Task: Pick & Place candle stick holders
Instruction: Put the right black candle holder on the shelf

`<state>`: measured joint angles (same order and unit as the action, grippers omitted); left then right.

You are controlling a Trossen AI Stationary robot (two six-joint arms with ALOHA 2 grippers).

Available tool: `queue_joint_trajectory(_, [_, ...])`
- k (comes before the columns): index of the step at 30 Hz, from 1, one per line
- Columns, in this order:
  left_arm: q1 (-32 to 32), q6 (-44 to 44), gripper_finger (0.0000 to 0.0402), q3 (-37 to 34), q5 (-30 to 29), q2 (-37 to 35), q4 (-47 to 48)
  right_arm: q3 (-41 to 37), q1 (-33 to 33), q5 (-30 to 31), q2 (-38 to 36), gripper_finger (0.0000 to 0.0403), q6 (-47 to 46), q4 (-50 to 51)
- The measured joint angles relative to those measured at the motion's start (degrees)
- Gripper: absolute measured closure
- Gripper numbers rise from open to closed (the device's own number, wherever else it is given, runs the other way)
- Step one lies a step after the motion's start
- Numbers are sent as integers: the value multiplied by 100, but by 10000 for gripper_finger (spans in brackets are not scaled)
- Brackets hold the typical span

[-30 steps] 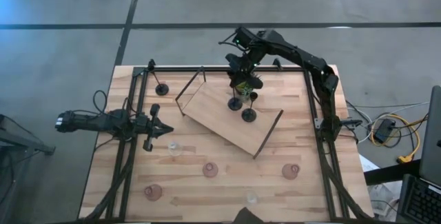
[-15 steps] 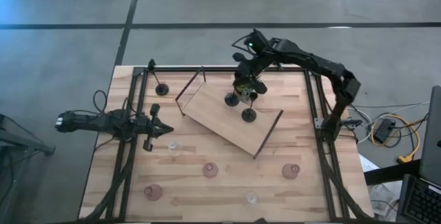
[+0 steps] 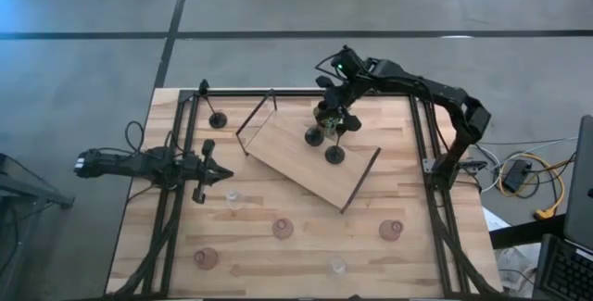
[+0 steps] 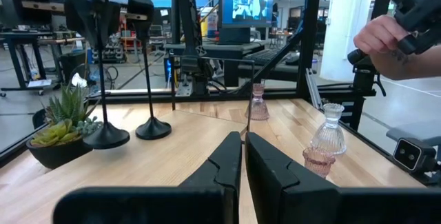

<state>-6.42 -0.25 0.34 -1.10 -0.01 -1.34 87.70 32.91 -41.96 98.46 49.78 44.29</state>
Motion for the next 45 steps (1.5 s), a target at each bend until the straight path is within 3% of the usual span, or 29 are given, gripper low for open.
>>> queue_joint_trajectory(37, [0, 0, 376, 0, 0, 0, -4, -24, -11, -15, 288, 394, -181, 192])
queue_joint_trajectory(45, [2, 0, 376, 0, 0, 0, -4, -25, -2, 13, 301, 366, -466, 193])
